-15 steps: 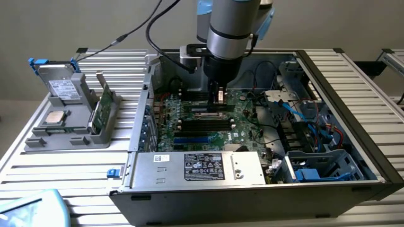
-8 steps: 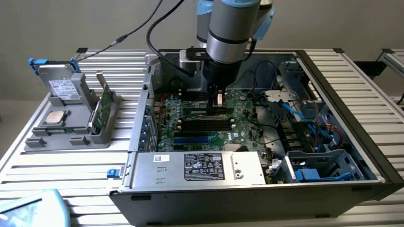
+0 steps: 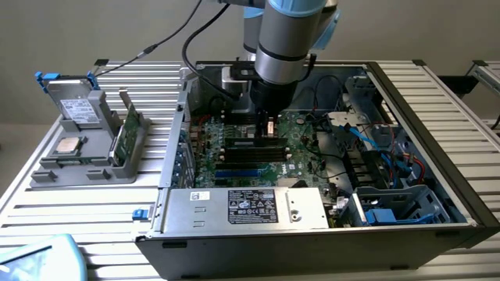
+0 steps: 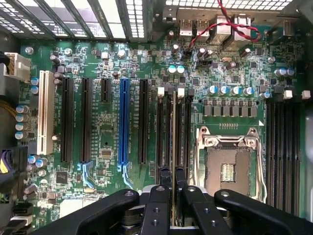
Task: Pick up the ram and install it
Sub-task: 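Insert the ram into the slot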
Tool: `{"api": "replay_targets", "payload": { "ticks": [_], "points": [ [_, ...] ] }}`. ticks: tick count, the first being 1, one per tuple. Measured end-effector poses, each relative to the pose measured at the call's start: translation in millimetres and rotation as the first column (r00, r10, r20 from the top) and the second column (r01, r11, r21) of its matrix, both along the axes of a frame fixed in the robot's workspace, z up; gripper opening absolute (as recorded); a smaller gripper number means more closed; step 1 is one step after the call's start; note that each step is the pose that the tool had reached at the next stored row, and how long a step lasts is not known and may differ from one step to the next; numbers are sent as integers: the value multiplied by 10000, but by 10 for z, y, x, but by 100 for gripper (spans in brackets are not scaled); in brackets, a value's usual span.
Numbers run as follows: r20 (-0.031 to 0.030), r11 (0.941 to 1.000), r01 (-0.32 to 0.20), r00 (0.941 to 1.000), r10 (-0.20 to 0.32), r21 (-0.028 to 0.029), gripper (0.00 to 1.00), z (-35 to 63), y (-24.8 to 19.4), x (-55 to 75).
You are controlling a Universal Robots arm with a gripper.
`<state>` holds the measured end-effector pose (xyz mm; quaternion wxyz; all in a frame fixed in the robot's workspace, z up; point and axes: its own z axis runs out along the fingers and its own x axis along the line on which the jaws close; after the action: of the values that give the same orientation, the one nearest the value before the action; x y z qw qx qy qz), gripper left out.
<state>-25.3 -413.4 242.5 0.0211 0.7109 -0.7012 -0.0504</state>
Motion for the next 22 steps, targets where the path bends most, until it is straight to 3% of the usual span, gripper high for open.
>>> {"api": "replay_targets", "payload": {
  "ticks": [12, 14, 17, 22],
  "points": [
    [-4, 9999, 47, 10000, -47, -131, 15, -205, -1, -28],
    [-6, 9998, 53, 10000, -54, -172, 15, -210, -1, -28],
    [-5, 9998, 56, 10000, -56, -182, 15, -212, -2, -29],
    [99, 9998, 81, 9999, -79, -182, 15, -213, 6, -30]
  ]
}}
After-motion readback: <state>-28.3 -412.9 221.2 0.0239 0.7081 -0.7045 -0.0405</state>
